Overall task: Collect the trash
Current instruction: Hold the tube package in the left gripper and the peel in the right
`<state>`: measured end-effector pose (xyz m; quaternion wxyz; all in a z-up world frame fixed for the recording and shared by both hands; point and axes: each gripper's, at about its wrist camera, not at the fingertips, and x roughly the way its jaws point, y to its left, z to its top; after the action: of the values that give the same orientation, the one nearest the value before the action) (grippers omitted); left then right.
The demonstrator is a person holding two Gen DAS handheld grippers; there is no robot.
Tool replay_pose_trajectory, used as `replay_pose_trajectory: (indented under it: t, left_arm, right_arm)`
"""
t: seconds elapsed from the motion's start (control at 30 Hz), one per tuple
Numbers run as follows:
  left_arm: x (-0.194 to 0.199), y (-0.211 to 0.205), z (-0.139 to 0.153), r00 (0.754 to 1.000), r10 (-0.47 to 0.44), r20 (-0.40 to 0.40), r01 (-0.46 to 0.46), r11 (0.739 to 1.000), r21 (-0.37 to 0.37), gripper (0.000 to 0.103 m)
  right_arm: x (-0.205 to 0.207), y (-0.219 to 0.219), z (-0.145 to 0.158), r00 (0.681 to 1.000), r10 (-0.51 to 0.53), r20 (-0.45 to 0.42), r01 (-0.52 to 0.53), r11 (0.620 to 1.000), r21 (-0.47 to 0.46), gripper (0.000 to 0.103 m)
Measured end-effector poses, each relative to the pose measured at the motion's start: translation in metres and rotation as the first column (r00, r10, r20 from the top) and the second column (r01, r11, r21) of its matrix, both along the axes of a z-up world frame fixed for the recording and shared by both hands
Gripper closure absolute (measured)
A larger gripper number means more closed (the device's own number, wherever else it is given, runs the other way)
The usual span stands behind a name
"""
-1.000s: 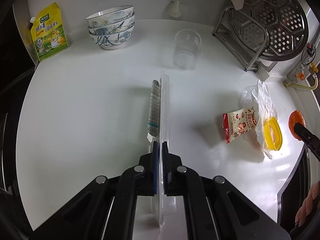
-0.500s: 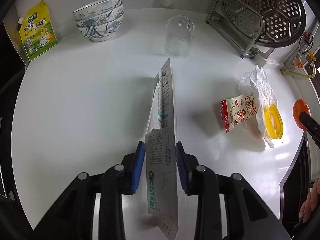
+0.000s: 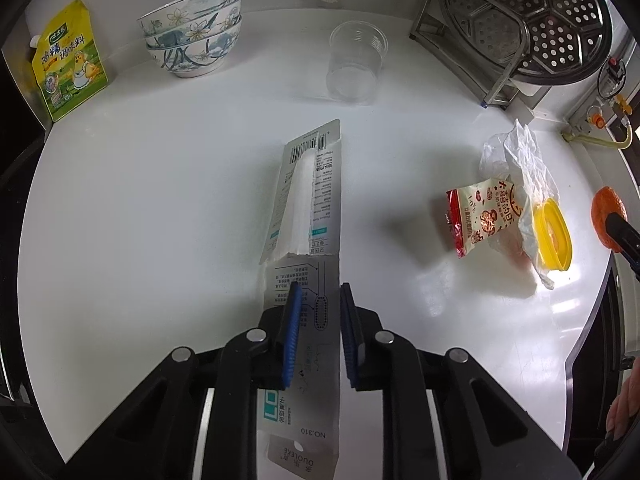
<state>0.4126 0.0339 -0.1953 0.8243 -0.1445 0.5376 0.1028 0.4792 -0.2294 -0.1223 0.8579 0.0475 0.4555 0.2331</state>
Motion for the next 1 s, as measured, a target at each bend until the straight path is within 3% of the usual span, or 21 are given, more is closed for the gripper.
replay_pose_trajectory:
  t: [0.13,0.43,0.7,1.0]
  left_arm:
    - [-0.001,0.005,0.011,1.0,0.003,0.021,-0.003,1.0,-0.026,0.095]
    - [-0.008,0.01,0.026,0.999,0.003,0.052,0.0,0.999,-0.046,0.097]
    - [-0.015,0.006,0.045,0.993,-0.074,0.091,0.078,0.996,-0.047,0.099]
    - [-0.019,0.005,0.046,0.984,-0.145,0.103,0.152,0.987,-0.055,0.099]
  right_arm:
    - [0.0,0.003,0.001,1.0,0.003,0.002,-0.003,1.0,0.004,0.082]
    - [-0.004,0.009,0.005,1.0,0.008,0.009,-0.008,1.0,0.012,0.082]
    - [-0.019,0.009,0.015,0.999,-0.031,0.027,0.03,0.999,0.014,0.082]
    - [-0.047,0.006,0.026,0.994,-0.097,0.046,0.096,0.995,0.01,0.082]
